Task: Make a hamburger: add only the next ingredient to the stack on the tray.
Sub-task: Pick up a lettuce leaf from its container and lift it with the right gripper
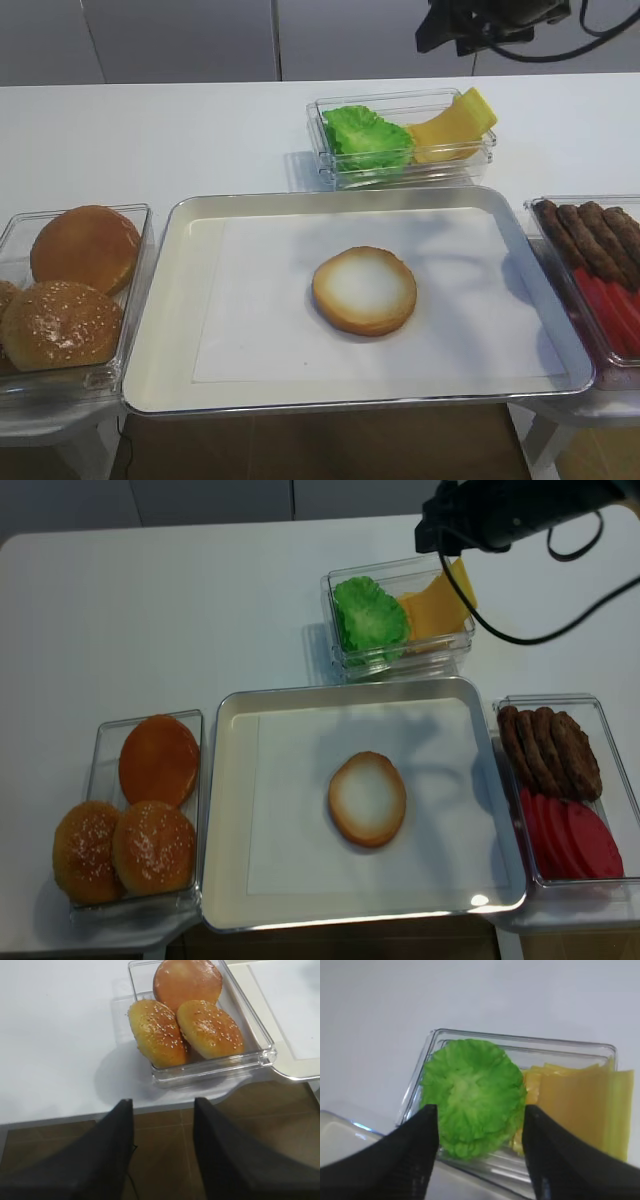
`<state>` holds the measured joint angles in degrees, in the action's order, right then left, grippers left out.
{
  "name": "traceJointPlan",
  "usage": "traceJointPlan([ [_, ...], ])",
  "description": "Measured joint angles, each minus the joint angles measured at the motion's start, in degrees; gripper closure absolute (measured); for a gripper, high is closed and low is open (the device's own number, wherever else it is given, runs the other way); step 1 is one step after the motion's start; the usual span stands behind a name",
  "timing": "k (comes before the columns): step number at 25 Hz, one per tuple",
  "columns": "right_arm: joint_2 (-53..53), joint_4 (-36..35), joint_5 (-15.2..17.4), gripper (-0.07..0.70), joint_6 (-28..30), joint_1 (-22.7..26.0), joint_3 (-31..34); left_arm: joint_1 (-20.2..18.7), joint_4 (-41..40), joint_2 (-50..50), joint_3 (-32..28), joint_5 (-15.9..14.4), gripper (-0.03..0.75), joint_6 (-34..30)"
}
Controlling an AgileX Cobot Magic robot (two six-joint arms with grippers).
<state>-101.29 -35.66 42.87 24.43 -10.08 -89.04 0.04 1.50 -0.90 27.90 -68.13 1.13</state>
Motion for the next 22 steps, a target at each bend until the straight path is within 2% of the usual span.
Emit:
traceJointPlan([
  [9,-15.6,-0.2,2.1,0.227,2.0,0.0,-13.9,0.0,0.0,0.0,0.0,0.0,0.414,0.0],
  [15,-22.8,-3.0,3.4,0.227,7.8,0.0,-21.6,0.0,0.0,0.0,0.0,0.0,0.414,0.1],
  [22,-27.6,-5.6,4.1,0.215,11.0,0.0,-24.6,0.0,0.0,0.0,0.0,0.0,0.414,0.1],
])
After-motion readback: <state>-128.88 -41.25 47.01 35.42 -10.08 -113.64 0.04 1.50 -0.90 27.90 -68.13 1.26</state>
